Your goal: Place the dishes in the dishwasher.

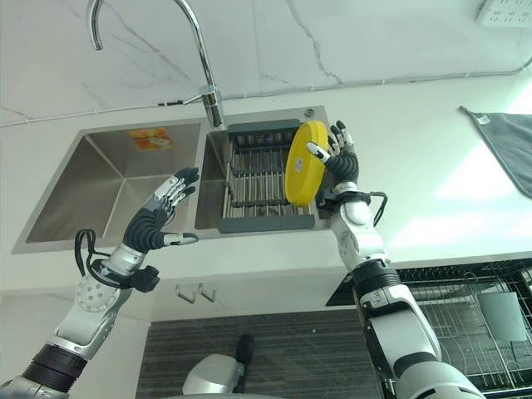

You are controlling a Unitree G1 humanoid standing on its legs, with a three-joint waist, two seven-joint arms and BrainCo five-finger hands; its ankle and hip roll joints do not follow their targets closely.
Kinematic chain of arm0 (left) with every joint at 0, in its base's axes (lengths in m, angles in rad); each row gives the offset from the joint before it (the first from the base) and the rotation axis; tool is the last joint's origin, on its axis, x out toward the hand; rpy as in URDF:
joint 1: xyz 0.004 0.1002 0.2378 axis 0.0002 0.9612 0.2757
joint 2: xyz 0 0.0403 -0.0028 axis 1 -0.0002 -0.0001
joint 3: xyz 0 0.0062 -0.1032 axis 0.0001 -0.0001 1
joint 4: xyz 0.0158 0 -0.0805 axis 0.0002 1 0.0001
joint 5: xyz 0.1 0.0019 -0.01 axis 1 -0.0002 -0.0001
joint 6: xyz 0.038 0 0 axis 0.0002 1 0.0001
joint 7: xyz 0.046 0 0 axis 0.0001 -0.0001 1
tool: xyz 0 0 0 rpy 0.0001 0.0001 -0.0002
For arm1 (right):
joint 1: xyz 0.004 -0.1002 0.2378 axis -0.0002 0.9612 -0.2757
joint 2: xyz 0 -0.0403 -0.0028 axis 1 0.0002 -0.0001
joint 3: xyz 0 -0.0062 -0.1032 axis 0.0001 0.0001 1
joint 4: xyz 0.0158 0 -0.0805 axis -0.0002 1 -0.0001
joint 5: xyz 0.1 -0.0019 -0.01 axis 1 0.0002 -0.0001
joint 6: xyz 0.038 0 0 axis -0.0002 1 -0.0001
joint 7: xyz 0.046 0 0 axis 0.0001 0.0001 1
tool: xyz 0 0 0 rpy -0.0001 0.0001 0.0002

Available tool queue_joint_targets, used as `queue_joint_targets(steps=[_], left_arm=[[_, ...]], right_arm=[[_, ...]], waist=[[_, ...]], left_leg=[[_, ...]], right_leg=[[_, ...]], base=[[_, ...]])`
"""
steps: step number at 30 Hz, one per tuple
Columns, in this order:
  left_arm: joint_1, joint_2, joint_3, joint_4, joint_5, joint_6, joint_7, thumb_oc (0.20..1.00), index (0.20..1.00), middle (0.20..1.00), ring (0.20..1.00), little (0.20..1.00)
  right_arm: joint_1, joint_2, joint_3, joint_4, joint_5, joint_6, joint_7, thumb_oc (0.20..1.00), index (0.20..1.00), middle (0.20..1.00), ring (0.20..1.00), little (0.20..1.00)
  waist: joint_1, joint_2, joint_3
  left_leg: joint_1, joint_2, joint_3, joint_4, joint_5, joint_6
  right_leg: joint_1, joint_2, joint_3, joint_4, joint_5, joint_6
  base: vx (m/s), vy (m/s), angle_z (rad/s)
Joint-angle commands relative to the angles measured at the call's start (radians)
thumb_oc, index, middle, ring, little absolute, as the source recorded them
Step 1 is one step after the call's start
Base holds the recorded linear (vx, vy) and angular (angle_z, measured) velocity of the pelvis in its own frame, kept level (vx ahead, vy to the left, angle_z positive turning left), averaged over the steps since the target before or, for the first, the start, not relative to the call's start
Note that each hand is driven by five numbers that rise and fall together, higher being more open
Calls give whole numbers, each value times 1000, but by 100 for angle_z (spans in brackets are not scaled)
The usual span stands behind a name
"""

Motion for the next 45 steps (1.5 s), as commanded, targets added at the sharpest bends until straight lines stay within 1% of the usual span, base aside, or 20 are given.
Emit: queue_joint_targets(steps=[1,9,17,22,26,27,28,29,33,35,37,43,45], left_arm=[[-47,-4,-9,-30,-21,-56,23,1000,1000,1000,1000,1000],[-48,-10,-10,-36,-16,-44,25,1000,1000,1000,1000,1000],[-49,-12,-9,-36,-23,-49,23,1000,1000,1000,1000,1000],[-57,-15,-15,-33,-24,-51,31,1000,1000,1000,1000,1000],[-59,-17,-14,-38,-26,-41,30,1000,1000,1000,1000,1000],[-58,-16,-12,-39,-28,-42,32,1000,1000,1000,1000,1000],[-58,-16,-12,-38,-28,-43,34,1000,1000,1000,1000,1000],[-59,-15,-12,-39,-29,-43,35,1000,1000,1000,1000,1000],[-64,-16,-18,-35,-31,-51,38,1000,1000,1000,1000,1000],[-65,-17,-19,-35,-31,-51,39,1000,1000,1000,1000,1000],[-68,-19,-19,-36,-35,-50,38,1000,1000,1000,1000,1000],[-71,-25,-20,-30,-59,-45,36,1000,1000,1000,1000,1000],[-70,-30,-23,-29,-61,-42,39,1000,1000,1000,1000,1000]], right_arm=[[-61,-24,32,-38,-12,-31,7,1000,1000,1000,1000,1000],[-53,-4,35,-31,-7,-17,-16,1000,1000,1000,1000,1000],[-44,6,41,-18,-23,-3,-10,1000,1000,1000,1000,1000],[-53,10,51,-1,-51,13,-20,1000,1000,1000,1000,1000],[-58,9,58,17,-94,26,-33,1000,1000,1000,1000,1000],[-61,5,63,18,-113,37,-35,865,865,865,865,865],[-62,3,65,16,-125,44,-40,410,410,410,410,410],[-64,1,68,16,-142,50,-47,200,200,200,200,200],[-80,-14,83,39,-192,61,-71,200,200,200,200,200],[-82,-15,83,42,-189,61,-72,200,200,200,200,200],[-86,-13,81,45,-147,57,-64,200,200,200,200,200],[-89,-2,77,47,-125,42,-42,200,200,200,200,200],[-88,5,78,40,-119,25,-50,200,200,200,200,200]], waist=[[9,23,-28],[8,25,-25],[5,31,-11],[4,35,-6],[7,38,0],[7,39,2],[7,39,4],[7,39,6],[11,41,16],[11,42,17],[12,43,20],[10,44,23],[8,43,24]], left_leg=[[30,19,51,23,-105,-5],[29,20,56,26,-106,-4],[22,17,52,28,-106,-3],[16,15,54,31,-107,-2],[13,12,52,34,-107,-1],[10,12,51,35,-107,0],[8,11,51,36,-108,0],[7,11,50,37,-108,1],[0,10,44,38,-107,1],[-1,10,44,38,-107,1],[-5,9,43,39,-107,1],[-4,12,55,46,-110,0],[-3,14,59,49,-112,1]], right_leg=[[-118,-24,30,177,-55,-59],[-120,-30,27,186,-56,-60],[-133,-38,30,194,-52,-58],[-138,-45,29,200,-51,-57],[-142,-50,27,206,-50,-59],[-145,-53,27,209,-50,-59],[-148,-54,27,211,-50,-58],[-150,-55,27,213,-50,-58],[-157,-60,26,220,-48,-57],[-158,-60,26,220,-48,-57],[-162,-62,25,222,-47,-57],[-163,-67,18,225,-44,-58],[-164,-67,19,224,-44,-59]], base=[[0,0,0],[0,0,0],[0,0,0],[0,0,0],[0,0,0],[0,0,0],[0,0,0],[0,0,0],[-8,1,1],[0,0,0],[-21,6,0],[0,0,0],[0,0,0]])
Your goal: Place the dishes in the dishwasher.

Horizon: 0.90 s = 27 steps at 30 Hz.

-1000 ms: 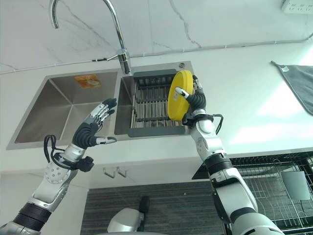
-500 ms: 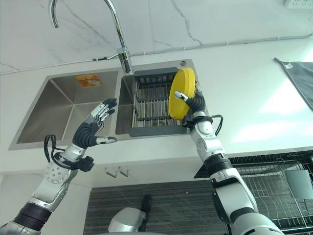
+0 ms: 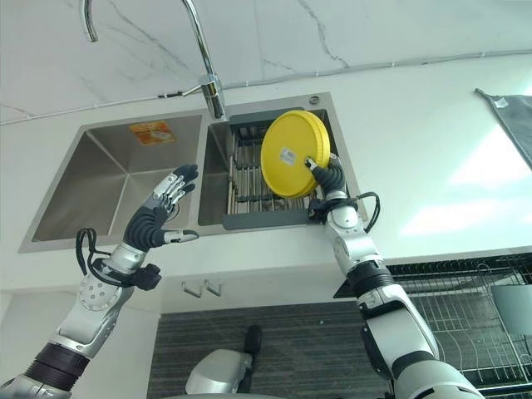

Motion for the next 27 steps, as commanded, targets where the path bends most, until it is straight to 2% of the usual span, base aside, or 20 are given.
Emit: queue_joint_targets(steps=[1,2,3,4,5,6,8,10,15,18,19,20,23,25,27], left_arm=[[-62,-23,-21,-27,-54,-44,20,1000,1000,1000,1000,1000],[-61,-26,-23,-25,-53,-47,18,1000,1000,1000,1000,1000],[-59,-32,-32,-17,-54,-52,16,1000,1000,1000,1000,1000],[-59,-34,-33,-14,-54,-54,15,1000,1000,1000,1000,1000],[-58,-41,-40,-11,-57,-59,8,1000,1000,1000,1000,1000],[-58,-42,-40,-10,-57,-59,9,1000,1000,1000,1000,1000],[-63,-49,-52,0,-62,-63,11,1000,1000,1000,1000,1000],[-71,-63,-68,19,-55,-60,14,1000,1000,1000,1000,1000],[-92,-84,-111,44,-20,-53,17,1000,1000,1000,1000,1000],[-105,-95,-135,56,2,-48,36,1000,1000,1000,1000,1000],[-104,-96,-138,59,1,-51,32,1000,1000,1000,1000,1000],[-92,-98,-137,56,10,-49,48,1000,1000,1000,1000,1000],[-42,-92,-121,30,37,-60,60,1000,1000,1000,1000,1000],[-36,-94,-115,14,39,-50,22,1000,1000,1000,1000,1000],[-54,-93,-128,26,24,-39,-7,1000,1000,1000,1000,1000]], right_arm=[[-81,0,19,-12,69,-84,8,200,200,200,200,200],[-80,6,15,-18,118,-116,19,200,200,200,200,200],[-67,39,-1,-61,282,-174,57,200,200,200,200,200],[-62,46,-5,-72,313,-189,61,200,200,200,200,200],[-38,98,-21,-150,470,-261,109,200,200,200,200,200],[-37,102,-21,-156,473,-259,114,200,200,200,200,200],[-15,149,-28,-249,570,-313,153,200,200,200,200,200],[7,189,-25,-351,640,-339,187,200,200,200,200,200],[59,213,-21,-500,721,-328,240,200,200,200,200,200],[89,209,-22,-563,731,-310,264,200,200,200,200,200],[103,205,-25,-579,733,-314,279,200,200,200,200,200],[129,193,-35,-611,756,-292,302,200,200,200,200,200],[174,171,-51,-647,811,-264,368,200,200,200,200,200],[210,161,-82,-675,805,-282,376,200,200,200,200,200],[272,149,-121,-710,807,-291,384,200,200,200,200,200]], waist=[[6,10,2],[5,9,2],[-3,7,1],[-5,6,1],[-16,1,-2],[-17,1,-3],[-36,-7,-13],[-61,-17,-28],[-116,-37,-65],[-154,-50,-84],[-163,-54,-87],[-175,-60,-94],[-175,-73,-101],[-192,-75,-105],[-222,-80,-106]], left_leg=[[27,22,59,50,-121,-5],[28,22,61,50,-122,-5],[31,25,66,54,-126,-6],[33,25,68,54,-127,-6],[40,30,76,55,-130,-5],[40,30,77,55,-131,-5],[51,38,95,57,-135,-6],[64,48,118,62,-142,-8],[92,71,168,80,-159,-15],[112,76,170,89,-173,-19],[107,75,178,99,-165,-13],[112,63,154,112,-179,-11],[110,-3,33,147,-226,15],[119,-10,45,147,-231,28],[137,-7,82,132,-232,41]], right_leg=[[-121,-46,17,185,-40,-58],[-121,-44,20,184,-39,-59],[-121,-37,28,180,-39,-60],[-120,-35,30,178,-39,-60],[-120,-28,38,172,-39,-60],[-120,-28,39,172,-39,-60],[-121,-20,52,163,-37,-58],[-120,-10,69,148,-35,-54],[-112,13,109,119,-33,-56],[-105,40,163,95,-36,-65],[-112,47,176,86,-20,-77],[-105,58,221,66,-15,-81],[-110,74,337,58,-1,-76],[-109,76,358,71,-2,-72],[-117,71,350,112,-13,-64]], base=[[0,0,0],[-32,-38,0],[-27,-39,0],[-74,-86,-2],[-61,-61,-3],[-91,-86,-3],[-68,-72,-8],[-69,-98,-18],[-42,-92,-54],[-44,-86,-67],[-40,-57,-91],[-14,-54,-101],[55,6,-168],[-1,93,-174],[-36,130,-117]])
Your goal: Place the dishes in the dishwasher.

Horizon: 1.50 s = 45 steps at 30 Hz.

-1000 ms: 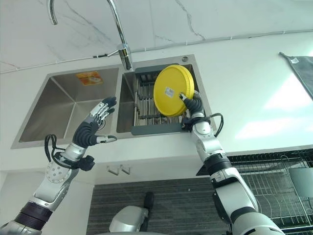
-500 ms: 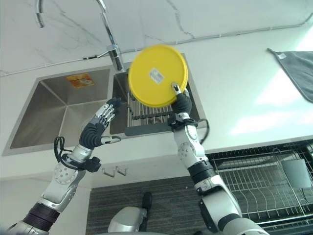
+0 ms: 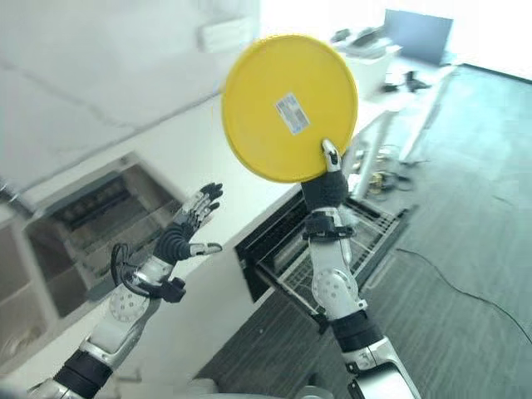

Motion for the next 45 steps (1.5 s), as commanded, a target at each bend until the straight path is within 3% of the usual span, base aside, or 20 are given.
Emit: queue_joint_targets(steps=[1,2,5,8,9,11,16,19,23,29,32,38,45], left_arm=[[-46,16,5,-20,-2,-39,-30,1000,1000,1000,1000,1000],[-48,20,7,-19,0,-39,-38,1000,1000,1000,1000,1000],[-49,39,24,-41,18,-25,-81,1000,1000,1000,1000,1000],[-51,44,7,-52,28,-17,-75,1000,1000,1000,1000,1000],[-44,46,3,-46,43,-24,-61,1000,1000,1000,1000,1000],[-31,51,2,-45,71,-11,-17,1000,1000,1000,1000,1000],[-36,42,-31,-39,73,31,-40,1000,1000,1000,1000,1000],[-22,36,-93,18,89,42,-30,1000,1000,1000,1000,1000],[10,31,-138,88,96,43,-35,1000,1000,1000,1000,1000],[56,56,-170,176,95,71,-80,1000,1000,1000,1000,1000],[69,62,-195,245,114,68,-81,1000,1000,1000,1000,1000],[18,56,-255,374,225,24,-40,1000,1000,1000,1000,1000],[-109,15,-377,541,361,11,55,1000,1000,1000,1000,1000]], right_arm=[[-61,30,-54,-116,20,-27,81,200,200,200,200,200],[-37,28,-71,-124,35,-21,97,200,200,200,200,200],[-8,26,-105,-118,81,-9,132,200,200,200,200,200],[19,34,-114,-95,88,-2,185,200,200,200,200,200],[24,39,-115,-98,91,12,191,200,200,200,200,200],[-4,21,-100,-90,105,80,175,200,200,200,200,200],[-70,-8,-96,-55,57,97,94,200,200,200,200,200],[-96,-40,-74,0,-63,109,22,200,200,200,200,200],[-94,-95,-79,83,-193,133,-12,200,200,200,200,200],[-106,-194,-100,199,-388,185,16,200,200,200,200,200],[-133,-221,-102,234,-433,171,-17,200,200,200,200,200],[-257,-288,-128,377,-490,129,-13,200,200,200,200,200],[-491,-361,5,651,-621,82,-30,200,200,200,200,200]], waist=[[34,-28,-6],[29,-29,-2],[43,-32,10],[48,-47,17],[49,-48,14],[59,-47,18],[58,-30,36],[46,-15,38],[33,-7,32],[44,2,63],[61,1,95],[81,-1,175],[101,9,276]], left_leg=[[21,-29,105,40,-70,31],[26,-29,116,40,-74,38],[30,-18,176,59,-103,59],[10,-4,144,114,-126,61],[5,13,138,114,-117,54],[-5,101,159,118,-60,-13],[-13,196,206,76,21,-79],[-13,235,242,34,76,-105],[6,245,260,6,87,-124],[-15,216,251,50,58,-105],[-48,205,235,100,32,-94],[-140,210,196,190,2,-89],[-286,236,144,307,-7,-90]], right_leg=[[51,-26,-232,106,-81,10],[32,-33,-254,150,-85,19],[-31,-141,-360,280,-37,41],[-6,-191,-294,220,4,52],[8,-185,-280,193,-10,54],[40,-143,-328,157,-65,52],[45,-108,-394,162,-95,21],[42,-98,-418,165,-106,0],[45,-103,-418,179,-127,5],[6,-161,-432,266,-137,19],[-30,-206,-441,327,-135,26],[-111,-244,-424,414,-144,30],[-251,-269,-385,534,-161,36]], base=[[-48,88,-67],[-85,59,-69],[-128,-70,-69],[7,-331,-12],[142,-606,-1],[118,-551,3],[-25,-190,21],[-47,-25,31],[54,65,21],[68,115,14],[60,73,11],[-37,5,14],[-70,-29,3]])
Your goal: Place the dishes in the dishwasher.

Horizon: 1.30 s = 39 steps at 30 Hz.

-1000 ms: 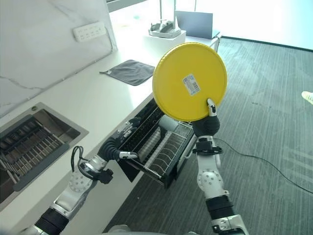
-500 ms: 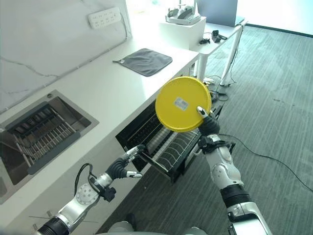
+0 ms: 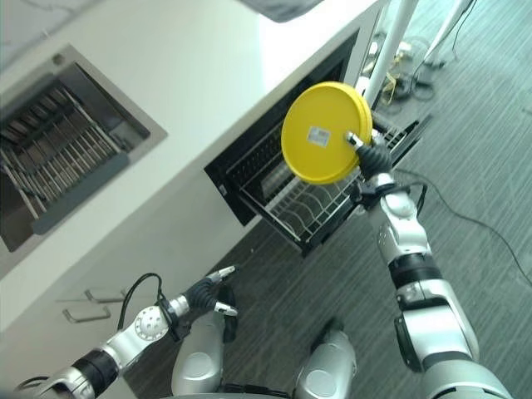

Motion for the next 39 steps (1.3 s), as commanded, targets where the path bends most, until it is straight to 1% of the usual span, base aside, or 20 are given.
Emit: queue_joint_targets(steps=[1,4,6,10,11,12,13,15,18,20,23,25,26,29,31,33,34,36,38,39], left_arm=[[35,-16,-36,-42,62,-60,63,1000,1000,1000,1000,1000],[-14,-30,-63,-11,84,-63,107,1000,1000,1000,1000,1000],[-35,-28,-70,-13,81,-54,118,1000,1000,1000,1000,1000],[-44,-18,-77,-5,93,-54,106,1000,1000,1000,1000,1000],[-49,-10,-82,-13,88,-44,96,1000,1000,1000,1000,1000],[-53,-9,-94,-24,88,-30,95,1000,1000,1000,1000,1000],[-60,-12,-111,-14,92,-26,105,1000,1000,1000,1000,1000],[-63,-17,-118,5,99,-34,117,1000,1000,1000,1000,1000],[-67,-1,-137,67,135,-57,169,1000,1000,1000,1000,1000],[-65,2,-144,84,164,-50,200,1000,1000,1000,1000,1000],[-69,12,-159,117,204,-34,232,1000,1000,1000,1000,1000],[-72,13,-169,142,222,-34,247,1000,1000,1000,1000,1000],[-76,14,-177,156,236,-28,266,1000,1000,1000,1000,1000],[-75,13,-185,173,262,-19,307,1000,1000,1000,1000,1000],[-69,23,-194,180,287,-19,353,1000,1000,1000,1000,1000],[-65,25,-195,193,266,-35,378,1000,1000,1000,1000,1000],[-64,21,-190,196,266,-42,395,1000,1000,1000,1000,1000],[-58,22,-185,190,281,-45,426,1000,1000,1000,1000,1000],[-55,18,-180,170,281,-32,460,1000,1000,1000,1000,1000],[-57,18,-182,171,282,-32,464,1000,1000,1000,1000,1000]], right_arm=[[-66,-12,-2,-23,-46,-117,5,200,200,200,200,200],[-163,-14,57,57,-134,-138,-37,200,200,200,200,200],[-210,-25,86,87,-192,-131,-66,200,200,200,200,200],[-281,-50,149,123,-342,-111,-92,200,200,200,200,200],[-286,-56,176,110,-367,-106,-98,200,200,200,200,200],[-298,-53,214,119,-400,-109,-134,200,200,200,200,200],[-334,-53,270,165,-451,-136,-166,200,200,200,200,200],[-367,-52,306,198,-495,-147,-186,200,200,200,200,200],[-472,-68,413,252,-736,-125,-281,200,200,200,200,200],[-512,-80,472,256,-838,-112,-330,200,200,200,200,200],[-574,-88,569,275,-967,-63,-407,200,200,200,200,200],[-605,-84,614,296,-1009,-26,-467,200,200,200,200,200],[-631,-75,649,322,-1073,13,-537,200,200,200,200,200],[-651,-75,685,355,-1169,67,-641,200,200,200,200,200],[-654,-83,720,388,-1223,120,-712,200,200,200,200,200],[-667,-76,729,423,-1239,130,-733,200,200,200,200,200],[-670,-71,735,445,-1268,143,-770,200,200,200,200,200],[-665,-66,734,449,-1292,165,-804,200,200,200,200,200],[-630,-66,727,452,-1319,223,-897,200,200,200,200,200],[-630,-65,727,452,-1317,229,-902,200,200,200,200,200]], waist=[[21,3,-74],[27,13,-39],[31,18,-23],[39,22,-5],[39,21,-4],[44,20,-4],[51,22,-4],[57,24,-4],[80,19,-4],[87,17,-4],[100,12,-4],[107,10,-4],[114,10,-4],[123,12,-4],[132,19,-4],[137,24,-4],[141,26,-4],[146,29,-4],[151,36,-4],[152,36,-4]], left_leg=[[55,66,-59,35,-83,-29],[3,60,-80,62,-84,-25],[-25,54,-90,78,-85,-23],[-71,48,-110,111,-93,-22],[-79,45,-114,113,-94,-23],[-88,42,-118,117,-96,-21],[-106,41,-124,127,-101,-16],[-118,43,-128,132,-103,-13],[-161,44,-143,149,-105,-8],[-175,45,-147,150,-104,-7],[-200,49,-155,153,-100,-4],[-215,53,-158,155,-98,-2],[-232,56,-161,156,-97,1],[-250,51,-167,154,-96,6],[-276,44,-177,157,-94,12],[-289,43,-179,161,-94,14],[-297,41,-178,162,-94,16],[-314,39,-180,166,-94,17],[-331,33,-185,162,-88,21],[-332,31,-186,163,-89,22]], right_leg=[[7,-5,4,11,39,6],[-53,-11,26,51,29,11],[-84,-14,36,74,24,10],[-132,-19,49,115,14,11],[-140,-17,52,117,13,12],[-148,-19,53,122,9,11],[-163,-20,55,131,5,9],[-174,-21,52,139,3,9],[-205,-28,42,158,4,11],[-215,-30,38,158,7,12],[-231,-31,32,161,11,16],[-239,-31,26,164,12,17],[-249,-30,22,166,12,17],[-259,-28,19,166,13,18],[-276,-28,17,178,10,19],[-284,-29,18,183,6,17],[-288,-29,16,184,5,15],[-299,-29,14,187,5,15],[-312,-31,7,184,14,19],[-312,-31,7,184,13,18]], base=[[-78,13,0],[-73,14,-8],[-60,16,-4],[-20,13,1],[-11,15,6],[-30,16,6],[-40,15,6],[-41,-2,3],[-44,-5,5],[-36,8,9],[-31,-1,5],[-27,-13,6],[-31,-6,8],[-26,-9,10],[-7,-4,2],[-22,20,5],[-36,15,5],[-34,7,2],[0,0,0],[-4,39,1]])
